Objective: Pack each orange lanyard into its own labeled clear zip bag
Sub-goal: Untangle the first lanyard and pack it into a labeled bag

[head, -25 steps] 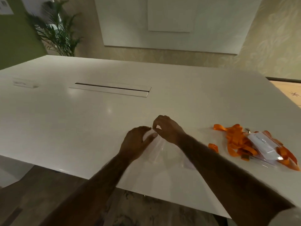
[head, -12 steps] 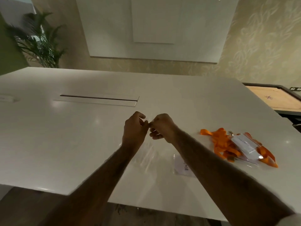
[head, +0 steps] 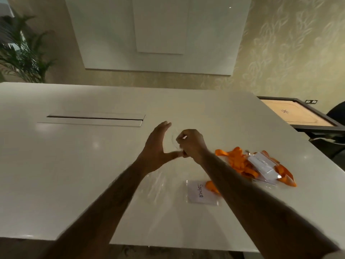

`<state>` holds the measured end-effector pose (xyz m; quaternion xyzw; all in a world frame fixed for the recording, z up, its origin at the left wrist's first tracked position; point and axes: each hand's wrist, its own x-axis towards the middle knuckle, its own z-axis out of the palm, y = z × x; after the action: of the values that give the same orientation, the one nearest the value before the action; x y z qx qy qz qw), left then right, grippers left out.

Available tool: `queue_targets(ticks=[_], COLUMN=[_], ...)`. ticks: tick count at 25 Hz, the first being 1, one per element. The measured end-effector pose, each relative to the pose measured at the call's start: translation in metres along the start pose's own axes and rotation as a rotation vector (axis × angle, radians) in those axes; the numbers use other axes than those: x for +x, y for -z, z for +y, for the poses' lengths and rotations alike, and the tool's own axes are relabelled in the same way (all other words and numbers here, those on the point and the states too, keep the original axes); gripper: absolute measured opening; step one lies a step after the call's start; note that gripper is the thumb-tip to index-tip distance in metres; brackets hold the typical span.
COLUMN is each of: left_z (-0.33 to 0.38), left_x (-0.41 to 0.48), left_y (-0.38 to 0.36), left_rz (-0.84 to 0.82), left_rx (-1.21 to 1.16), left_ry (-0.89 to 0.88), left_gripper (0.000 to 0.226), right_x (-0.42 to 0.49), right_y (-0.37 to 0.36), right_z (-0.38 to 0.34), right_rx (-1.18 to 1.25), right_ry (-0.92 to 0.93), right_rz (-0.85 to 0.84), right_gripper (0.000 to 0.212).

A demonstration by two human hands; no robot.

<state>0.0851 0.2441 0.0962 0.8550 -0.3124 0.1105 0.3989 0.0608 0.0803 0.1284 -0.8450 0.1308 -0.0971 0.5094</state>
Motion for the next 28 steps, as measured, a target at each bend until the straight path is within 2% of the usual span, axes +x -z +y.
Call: queue_targets(ticks=[1, 2, 3, 5, 8, 9, 10, 13, 16, 18, 20, 23, 25, 26, 28], left_z=[-0.002, -0.002, -0.004, -0.005, -0.005, -0.005, -0.004, 0.004, 0.006, 0.002, -0.002, -0.01, -0.014, -0.015, -0.015], left_x=[0.003, 0.006, 0.008, 0.01, 0.01, 0.01, 0.009, 0.009, 0.011, 0.012, 0.011, 0.01, 0.009, 0.008, 0.009], left_y=[-0.003, -0.007, -0.011, -0.02, -0.028, -0.03, -0.032, -0.038, -0.048, -0.054, -0.056, -0.057, -0.055, -0.054, -0.053], left_rz=[-0.082, -0.127, -0.147, -0.109, 0.085, 0.11, 0.093, -0.029, 0.044, 0.086, 0.071, 0.026, 0.021, 0.023, 0.032], left_rx=[0.038, 0.095, 0.129, 0.13, 0.056, 0.041, 0.032, -0.012, -0.026, -0.005, -0.021, -0.06, -0.079, -0.092, -0.108], left_ry=[-0.016, -0.036, -0.055, -0.082, -0.105, -0.115, -0.119, -0.057, -0.067, -0.088, -0.064, -0.037, -0.023, -0.02, -0.015], left_gripper=[0.124, 0.138, 0.142, 0.131, 0.098, 0.094, 0.096, 0.122, 0.11, 0.09, 0.08, 0.076, 0.075, 0.076, 0.081], right_x=[-0.001, -0.001, -0.002, -0.002, -0.002, -0.002, -0.001, 0.0, 0.001, 0.001, 0.001, -0.002, -0.003, -0.003, -0.007], right_y=[0.002, 0.004, 0.006, 0.01, 0.017, 0.019, 0.02, 0.019, 0.019, 0.023, 0.028, 0.037, 0.046, 0.051, 0.056], right_z=[0.0, -0.001, -0.002, -0.001, 0.005, 0.007, 0.009, 0.009, 0.012, 0.016, 0.019, 0.027, 0.034, 0.04, 0.052], right_rx=[-0.008, -0.018, -0.041, -0.143, -0.279, -0.3, -0.326, -0.405, -0.487, -0.454, -0.376, -0.072, 0.007, -0.115, -0.529], right_ry=[0.012, 0.026, 0.047, 0.115, 0.183, 0.188, 0.192, 0.212, 0.246, 0.224, 0.168, 0.025, -0.035, -0.023, 0.053], right_rz=[-0.02, -0.038, -0.057, -0.077, -0.013, 0.003, 0.007, -0.016, -0.011, 0.0, -0.061, -0.161, -0.147, -0.164, -0.321], right_gripper=[0.011, 0.01, 0.011, 0.013, 0.016, 0.017, 0.019, 0.018, 0.014, 0.011, 0.009, 0.029, 0.027, 0.021, 0.016])
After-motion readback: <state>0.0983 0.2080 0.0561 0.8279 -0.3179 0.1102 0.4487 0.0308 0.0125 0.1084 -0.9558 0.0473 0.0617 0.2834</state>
